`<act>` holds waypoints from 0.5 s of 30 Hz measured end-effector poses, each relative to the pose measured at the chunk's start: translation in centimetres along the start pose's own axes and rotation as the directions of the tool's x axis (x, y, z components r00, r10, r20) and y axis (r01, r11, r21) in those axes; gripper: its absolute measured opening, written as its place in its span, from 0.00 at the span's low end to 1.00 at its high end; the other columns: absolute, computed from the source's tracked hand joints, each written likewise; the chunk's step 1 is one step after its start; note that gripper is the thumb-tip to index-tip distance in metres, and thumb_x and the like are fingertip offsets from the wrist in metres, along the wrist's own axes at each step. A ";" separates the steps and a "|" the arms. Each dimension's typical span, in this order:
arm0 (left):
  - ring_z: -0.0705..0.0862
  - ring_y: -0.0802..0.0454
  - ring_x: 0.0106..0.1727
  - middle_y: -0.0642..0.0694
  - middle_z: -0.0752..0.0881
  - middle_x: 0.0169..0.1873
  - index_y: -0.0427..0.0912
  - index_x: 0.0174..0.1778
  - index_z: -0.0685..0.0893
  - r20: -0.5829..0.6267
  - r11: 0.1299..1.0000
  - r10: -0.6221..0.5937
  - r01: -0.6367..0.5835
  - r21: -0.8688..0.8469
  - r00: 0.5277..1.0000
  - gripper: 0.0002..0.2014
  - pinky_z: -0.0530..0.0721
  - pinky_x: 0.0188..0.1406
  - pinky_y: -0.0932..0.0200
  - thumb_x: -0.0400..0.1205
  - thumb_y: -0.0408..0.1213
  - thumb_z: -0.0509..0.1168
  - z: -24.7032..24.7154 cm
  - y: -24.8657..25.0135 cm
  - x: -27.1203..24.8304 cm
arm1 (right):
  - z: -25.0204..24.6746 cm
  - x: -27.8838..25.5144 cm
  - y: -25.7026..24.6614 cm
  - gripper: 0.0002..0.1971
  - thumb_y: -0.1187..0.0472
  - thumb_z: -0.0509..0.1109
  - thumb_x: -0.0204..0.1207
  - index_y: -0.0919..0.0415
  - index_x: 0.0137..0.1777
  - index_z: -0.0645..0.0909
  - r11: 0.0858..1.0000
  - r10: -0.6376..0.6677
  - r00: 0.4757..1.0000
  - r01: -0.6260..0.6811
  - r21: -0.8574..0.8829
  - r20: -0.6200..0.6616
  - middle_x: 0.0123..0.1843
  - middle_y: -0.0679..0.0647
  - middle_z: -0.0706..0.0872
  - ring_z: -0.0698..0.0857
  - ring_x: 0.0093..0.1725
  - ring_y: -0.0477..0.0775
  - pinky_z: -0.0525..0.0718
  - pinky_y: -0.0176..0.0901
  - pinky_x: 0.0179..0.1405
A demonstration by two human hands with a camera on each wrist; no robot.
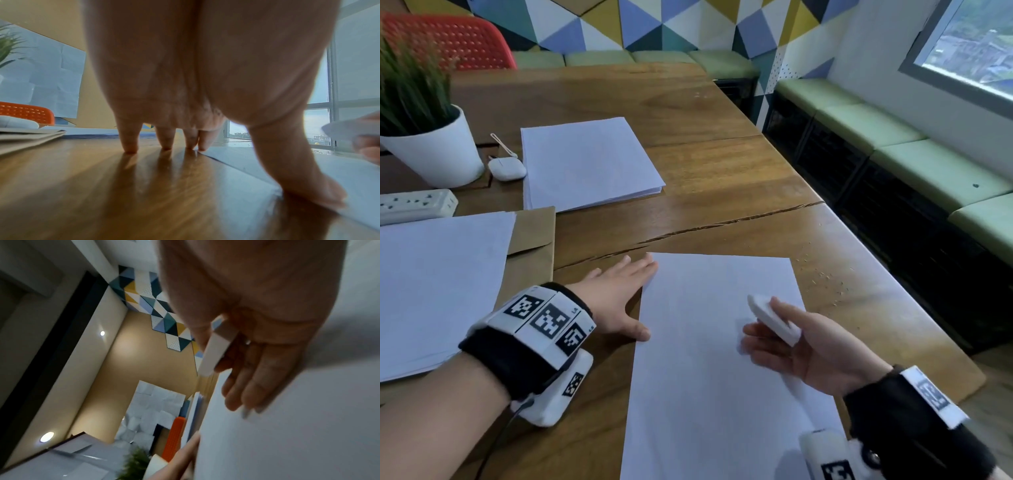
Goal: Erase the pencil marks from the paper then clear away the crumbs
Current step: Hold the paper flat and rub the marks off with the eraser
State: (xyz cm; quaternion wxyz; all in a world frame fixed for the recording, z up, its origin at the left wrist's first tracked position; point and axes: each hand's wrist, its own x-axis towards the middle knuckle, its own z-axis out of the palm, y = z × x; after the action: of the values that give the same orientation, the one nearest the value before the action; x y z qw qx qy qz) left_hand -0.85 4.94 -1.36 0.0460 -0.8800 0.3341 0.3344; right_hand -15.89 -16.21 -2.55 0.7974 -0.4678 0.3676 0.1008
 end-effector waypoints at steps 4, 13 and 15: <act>0.32 0.52 0.82 0.56 0.30 0.80 0.50 0.81 0.31 0.000 1.000 0.003 -0.003 -0.011 1.000 0.52 0.41 0.81 0.44 0.76 0.56 0.67 0.1 -0.1 0.0 | -2.1 2.4 -1.9 0.19 0.52 0.60 0.82 0.71 0.58 0.76 0.917 -0.304 0.857 0.382 0.117 -0.417 0.37 0.60 0.84 0.88 0.32 0.55 0.89 0.42 0.30; 0.34 0.52 0.82 0.55 0.31 0.81 0.50 0.81 0.33 -0.020 0.999 -0.001 0.000 -0.037 1.000 0.52 0.41 0.81 0.45 0.76 0.55 0.68 0.0 0.1 -0.1 | 5.9 5.1 -3.5 0.18 0.52 0.57 0.84 0.68 0.57 0.77 0.981 -0.117 0.986 0.096 0.169 0.122 0.44 0.61 0.86 0.87 0.42 0.57 0.89 0.42 0.40; 0.34 0.52 0.82 0.55 0.32 0.81 0.50 0.81 0.33 -0.027 0.999 0.002 -0.003 -0.035 1.000 0.52 0.41 0.81 0.45 0.76 0.55 0.68 0.0 0.1 -0.1 | 5.4 6.3 -3.4 0.18 0.51 0.57 0.84 0.68 0.57 0.75 0.957 -0.165 0.986 0.161 0.243 -0.006 0.43 0.61 0.85 0.86 0.42 0.56 0.89 0.42 0.38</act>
State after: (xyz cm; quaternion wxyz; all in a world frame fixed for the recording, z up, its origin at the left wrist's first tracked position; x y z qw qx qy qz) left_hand -0.98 4.94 -1.31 0.0258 -0.8847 0.3298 0.3284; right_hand -7.09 -14.79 -3.01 0.8568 -0.3948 0.3316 -0.0076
